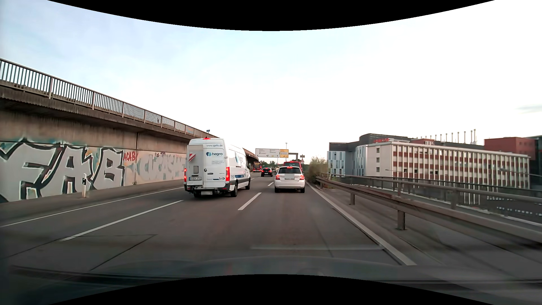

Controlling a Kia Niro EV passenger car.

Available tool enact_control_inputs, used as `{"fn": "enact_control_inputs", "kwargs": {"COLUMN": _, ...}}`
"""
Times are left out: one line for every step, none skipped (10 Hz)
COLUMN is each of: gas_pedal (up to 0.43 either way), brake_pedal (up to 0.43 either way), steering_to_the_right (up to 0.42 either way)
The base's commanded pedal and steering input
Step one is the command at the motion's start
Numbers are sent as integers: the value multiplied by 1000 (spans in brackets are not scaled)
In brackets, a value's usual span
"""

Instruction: Follow the waypoints while adhering to traffic rules and regulations

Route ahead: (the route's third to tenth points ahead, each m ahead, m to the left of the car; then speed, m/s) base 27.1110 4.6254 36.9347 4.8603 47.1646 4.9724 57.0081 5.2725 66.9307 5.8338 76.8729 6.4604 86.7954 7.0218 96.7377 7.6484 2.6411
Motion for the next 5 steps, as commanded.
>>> {"fn": "enact_control_inputs", "kwargs": {"gas_pedal": 0, "brake_pedal": 104, "steering_to_the_right": -2}}
{"fn": "enact_control_inputs", "kwargs": {"gas_pedal": 0, "brake_pedal": 104, "steering_to_the_right": -2}}
{"fn": "enact_control_inputs", "kwargs": {"gas_pedal": 0, "brake_pedal": 104, "steering_to_the_right": -2}}
{"fn": "enact_control_inputs", "kwargs": {"gas_pedal": 0, "brake_pedal": 104, "steering_to_the_right": -2}}
{"fn": "enact_control_inputs", "kwargs": {"gas_pedal": 0, "brake_pedal": 104, "steering_to_the_right": -2}}
